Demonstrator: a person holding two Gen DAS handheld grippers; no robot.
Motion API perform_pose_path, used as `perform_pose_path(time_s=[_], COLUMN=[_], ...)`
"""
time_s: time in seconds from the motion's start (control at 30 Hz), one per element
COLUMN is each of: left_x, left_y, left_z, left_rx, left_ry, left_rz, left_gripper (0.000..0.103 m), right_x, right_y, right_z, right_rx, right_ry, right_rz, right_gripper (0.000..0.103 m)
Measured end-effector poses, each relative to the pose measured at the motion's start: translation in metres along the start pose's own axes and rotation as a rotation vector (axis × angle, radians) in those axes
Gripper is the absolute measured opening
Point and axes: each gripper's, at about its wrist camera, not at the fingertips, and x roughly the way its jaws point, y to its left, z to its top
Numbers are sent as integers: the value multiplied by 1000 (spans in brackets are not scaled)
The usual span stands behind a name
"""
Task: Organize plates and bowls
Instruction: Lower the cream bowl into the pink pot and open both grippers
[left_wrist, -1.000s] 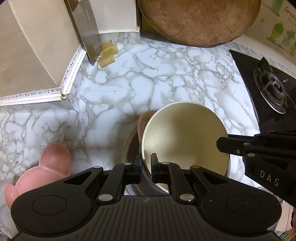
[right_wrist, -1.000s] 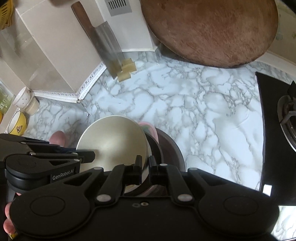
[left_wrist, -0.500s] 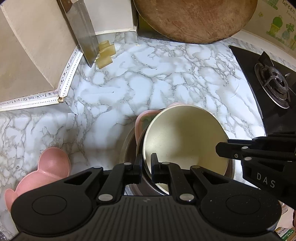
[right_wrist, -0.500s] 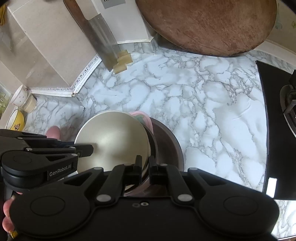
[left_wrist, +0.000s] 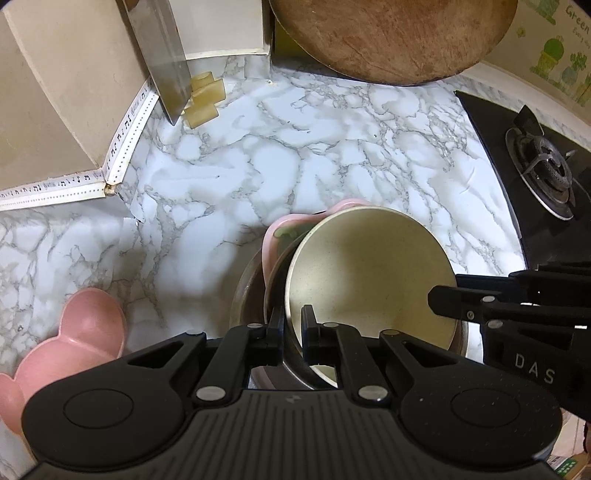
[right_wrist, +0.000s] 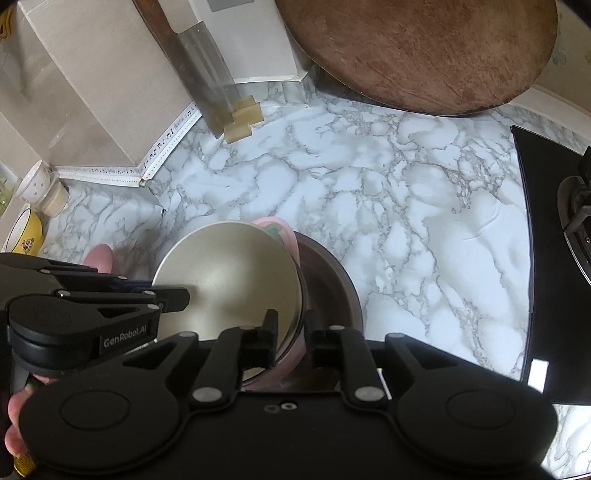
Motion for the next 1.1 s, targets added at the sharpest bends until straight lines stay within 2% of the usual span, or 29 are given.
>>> perform_pose_path(time_s=[0.2, 0.37, 0.6, 0.63, 0.7, 0.73, 0.77, 0.93, 1.03, 1.1], left_x=[-1, -3, -11, -14, -18, -21, -24, -39, -49, -53], left_y=[6, 11, 12, 11, 8, 8, 8, 14, 15, 18], left_z=[-2, -5, -6, -7, -7, -8, -10, -17, -25, -28], left_rx=[-11, -25, -24, -21, -3, 1, 3, -11, -16, -34], left_ry=[-13, -24, -47, -53, -64, -76, -95, -114, -142, -147], left_rz=[-38, -67, -112, -115, -103, -95, -87, -106, -83, -81], left_gripper=[9, 11, 18, 21, 41, 58, 63, 63, 63, 64], right_x=[-3, -7, -15, -18, -23, -25, -28, -44, -54, -58], right_y=[-1, 2, 5, 6, 8, 9, 10, 13, 16, 16], right_z=[0, -2, -6, -7, -9, -10, -10, -14, -16, -16], right_rx=[5, -5, -2, -3, -5, -7, -7, -6, -21, -35], right_ry=[-9, -24, -42, -46, -55, -61, -66, -92, -118, -132], right_rz=[6, 0, -1, 0, -1, -2, -2, 0, 0, -1], right_gripper=[24, 34, 35, 35, 37, 37, 37, 38, 52, 52])
